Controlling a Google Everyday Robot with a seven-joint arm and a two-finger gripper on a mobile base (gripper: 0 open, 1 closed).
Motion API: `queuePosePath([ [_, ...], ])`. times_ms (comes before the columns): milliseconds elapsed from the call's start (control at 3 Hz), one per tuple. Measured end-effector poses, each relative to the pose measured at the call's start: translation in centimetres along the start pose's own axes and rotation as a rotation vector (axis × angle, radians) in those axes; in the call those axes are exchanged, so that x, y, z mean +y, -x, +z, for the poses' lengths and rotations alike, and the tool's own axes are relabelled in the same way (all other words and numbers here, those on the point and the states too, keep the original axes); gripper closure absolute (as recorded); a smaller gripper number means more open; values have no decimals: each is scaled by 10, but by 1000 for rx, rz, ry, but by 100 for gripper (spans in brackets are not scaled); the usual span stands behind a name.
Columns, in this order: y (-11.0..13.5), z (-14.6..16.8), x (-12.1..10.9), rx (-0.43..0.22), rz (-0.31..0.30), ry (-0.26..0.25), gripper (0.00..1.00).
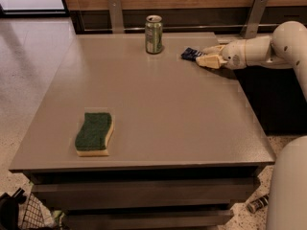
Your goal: Move rxbar blueberry near sponge
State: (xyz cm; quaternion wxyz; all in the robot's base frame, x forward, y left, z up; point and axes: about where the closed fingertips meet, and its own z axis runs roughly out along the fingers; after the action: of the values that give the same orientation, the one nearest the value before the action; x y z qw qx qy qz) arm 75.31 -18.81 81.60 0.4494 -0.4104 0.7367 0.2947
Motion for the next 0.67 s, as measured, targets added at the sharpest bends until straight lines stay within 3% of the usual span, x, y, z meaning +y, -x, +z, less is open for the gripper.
queuePosePath([
  [667,0,0,0,0,0,0,100],
])
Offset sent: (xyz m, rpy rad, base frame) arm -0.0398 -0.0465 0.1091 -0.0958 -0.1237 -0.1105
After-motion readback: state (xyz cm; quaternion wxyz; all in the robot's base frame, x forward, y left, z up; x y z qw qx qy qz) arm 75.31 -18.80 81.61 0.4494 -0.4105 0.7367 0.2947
